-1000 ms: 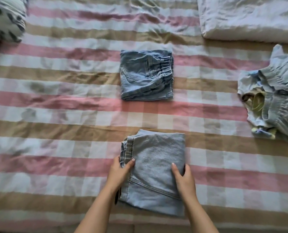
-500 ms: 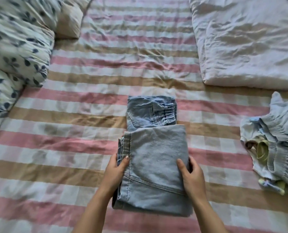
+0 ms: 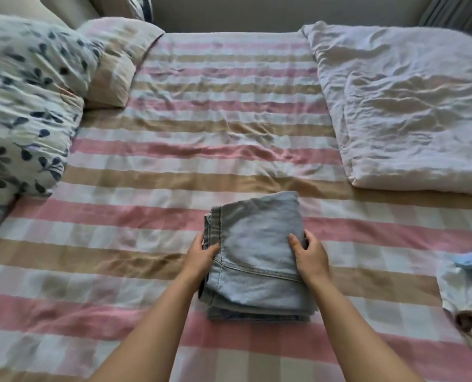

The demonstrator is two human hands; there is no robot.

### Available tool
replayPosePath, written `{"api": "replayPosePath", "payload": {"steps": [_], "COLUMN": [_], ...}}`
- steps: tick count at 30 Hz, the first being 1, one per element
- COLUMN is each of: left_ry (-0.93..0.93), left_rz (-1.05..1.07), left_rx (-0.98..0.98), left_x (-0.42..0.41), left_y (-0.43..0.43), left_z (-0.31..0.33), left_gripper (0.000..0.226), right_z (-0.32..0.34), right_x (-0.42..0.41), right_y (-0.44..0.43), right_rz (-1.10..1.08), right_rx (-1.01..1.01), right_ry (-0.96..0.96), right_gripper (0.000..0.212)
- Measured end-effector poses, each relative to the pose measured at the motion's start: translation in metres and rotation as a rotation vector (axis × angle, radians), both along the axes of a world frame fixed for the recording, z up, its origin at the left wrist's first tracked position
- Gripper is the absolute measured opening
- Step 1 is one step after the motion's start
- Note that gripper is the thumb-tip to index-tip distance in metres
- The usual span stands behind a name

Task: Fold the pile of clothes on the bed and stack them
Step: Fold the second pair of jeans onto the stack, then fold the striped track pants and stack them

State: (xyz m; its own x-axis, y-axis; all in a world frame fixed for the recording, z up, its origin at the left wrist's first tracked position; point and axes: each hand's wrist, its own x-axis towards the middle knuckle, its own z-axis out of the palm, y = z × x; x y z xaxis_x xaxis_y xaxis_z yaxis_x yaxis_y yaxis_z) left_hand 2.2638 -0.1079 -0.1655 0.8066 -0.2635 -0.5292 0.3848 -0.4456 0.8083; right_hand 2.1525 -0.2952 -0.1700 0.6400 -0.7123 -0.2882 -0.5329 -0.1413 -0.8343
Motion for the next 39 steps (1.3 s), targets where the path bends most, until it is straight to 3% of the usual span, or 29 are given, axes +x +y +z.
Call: {"api": "replayPosePath", "payload": {"steps": [1,3,5,6,9,14,20,27,32,36,39], "left_ry": [-0.103,-0.498,-0.825,-0.870,-0.788,-0.754,-0.716,-0.883,-0.869,-0.804,-0.649], "left_rz": [-0.060,-0.194,-0.378,-0.484,-0.607,-0.618,-0.547,-0.755,-0.877,-0.945,-0.958], "left_rx": [0.182,0.544,0.596,0.619,0.767,0.772,0.674,0.351,0.244,0.195,0.165], "left_x": [-0.001,-0.005,-0.012,-0.014,-0.019,-0.018,-0.036,-0.147,-0.237,-0.297,-0.334], "left_y": [0.000,-0.004,-0.019,-0.027,-0.034,-0.034,-0.040,-0.123,-0.205,-0.262,-0.297], "left_z": [-0.005,-0.008,-0.010,-0.013,-0.039,-0.059,-0.006,0.072,0.084,0.082,0.067], "left_gripper": [0.037,0.058,0.065,0.063,0.057,0.059,0.053,0.023,0.029,0.027,0.021], "right_z": [-0.003,-0.005,-0.007,-0.011,-0.033,-0.048,-0.004,0.060,0.086,0.092,0.084], "right_x": [0.001,0.004,0.010,0.013,0.013,0.016,-0.009,-0.155,-0.259,-0.332,-0.373], "right_y": [0.000,0.007,0.015,0.016,0.010,0.004,-0.011,-0.085,-0.140,-0.181,-0.210], "right_rz": [0.007,0.048,0.220,0.326,0.446,0.437,0.446,0.251,0.087,-0.015,-0.070], "right_rx": [-0.061,-0.374,-0.653,-0.694,-0.623,-0.588,-0.531,-0.595,-0.579,-0.592,-0.584], "right_ry": [0.061,0.159,0.150,0.171,0.299,0.283,0.311,0.350,0.341,0.375,0.391], "right_gripper": [0.033,0.047,0.055,0.055,0.055,0.054,0.050,0.033,0.025,0.024,0.025]}}
